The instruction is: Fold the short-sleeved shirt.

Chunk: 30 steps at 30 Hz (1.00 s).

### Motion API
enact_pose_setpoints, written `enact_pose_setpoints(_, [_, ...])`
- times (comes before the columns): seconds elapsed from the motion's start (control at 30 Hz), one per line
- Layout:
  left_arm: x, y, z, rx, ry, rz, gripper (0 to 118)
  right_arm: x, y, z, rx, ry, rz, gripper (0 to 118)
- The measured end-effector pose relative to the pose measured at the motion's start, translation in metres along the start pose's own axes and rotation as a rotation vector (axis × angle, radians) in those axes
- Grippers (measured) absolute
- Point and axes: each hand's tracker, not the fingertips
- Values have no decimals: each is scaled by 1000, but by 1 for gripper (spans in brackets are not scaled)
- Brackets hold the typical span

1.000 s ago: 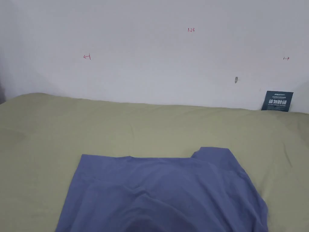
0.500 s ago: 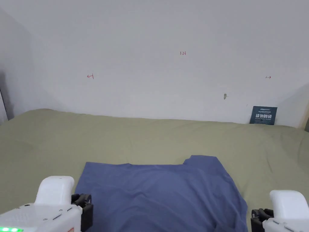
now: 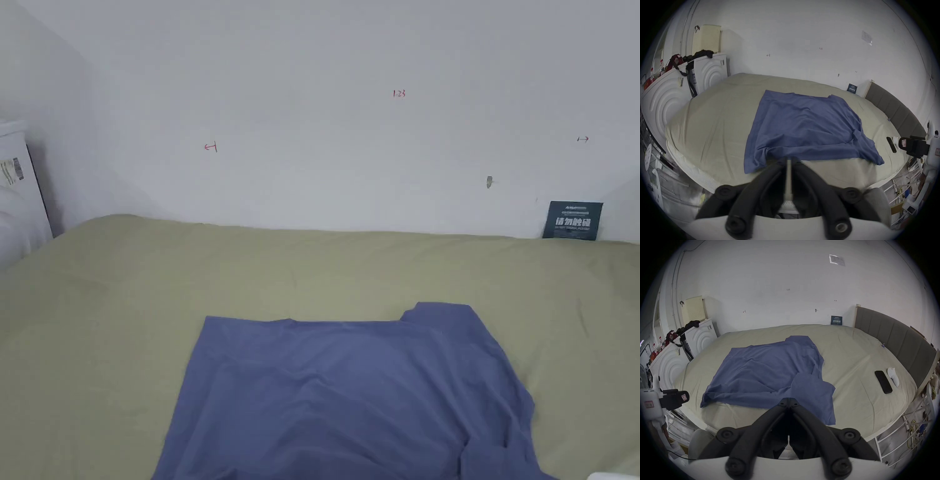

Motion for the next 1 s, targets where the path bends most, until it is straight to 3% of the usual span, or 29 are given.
enact_pose_setpoints(0.03, [-4,2,-1,28,11,30,29,2,3,-3,1,-1,-4,1])
enact_pose_setpoints(0.07, [-5,4,-4,43,25,33,61,3,6,-5,-1,-1,-7,1])
enact_pose_setpoints(0.1, [-8,5,-8,63,45,33,100,5,7,-7,-1,1,-8,1])
enact_pose_setpoints(0.13, [-11,6,-15,72,56,30,117,7,8,-12,-2,0,-12,1])
enact_pose_setpoints(0.47, [-36,-20,-119,-194,104,-3,118,17,7,-39,-66,44,-53,1])
enact_pose_setpoints(0.5, [-38,-23,-124,-194,109,-15,113,16,6,-37,-66,43,-52,1])
enact_pose_setpoints(0.63, [-45,-19,-125,-218,126,18,71,28,3,-41,-99,-19,-34,1])
enact_pose_setpoints(0.67, [-47,-17,-122,-177,148,17,21,35,2,-44,-124,-40,-42,1])
enact_pose_setpoints(0.7, [-47,-15,-121,-181,108,21,0,40,1,-47,-143,-53,-51,1])
enact_pose_setpoints(0.87, [-50,-6,-113,-176,86,17,0,72,-2,-83,-271,-82,-99,3])
enact_pose_setpoints(0.9, [-51,-5,-113,-174,82,21,0,78,-4,-92,-301,-78,-109,20])
enact_pose_setpoints(0.97, [-54,-4,-115,-172,80,21,0,92,-8,-116,-387,-44,-151,83])
enact_pose_setpoints(1.0, [-54,-4,-113,-174,83,19,0,98,-11,-125,-385,-40,-160,97])
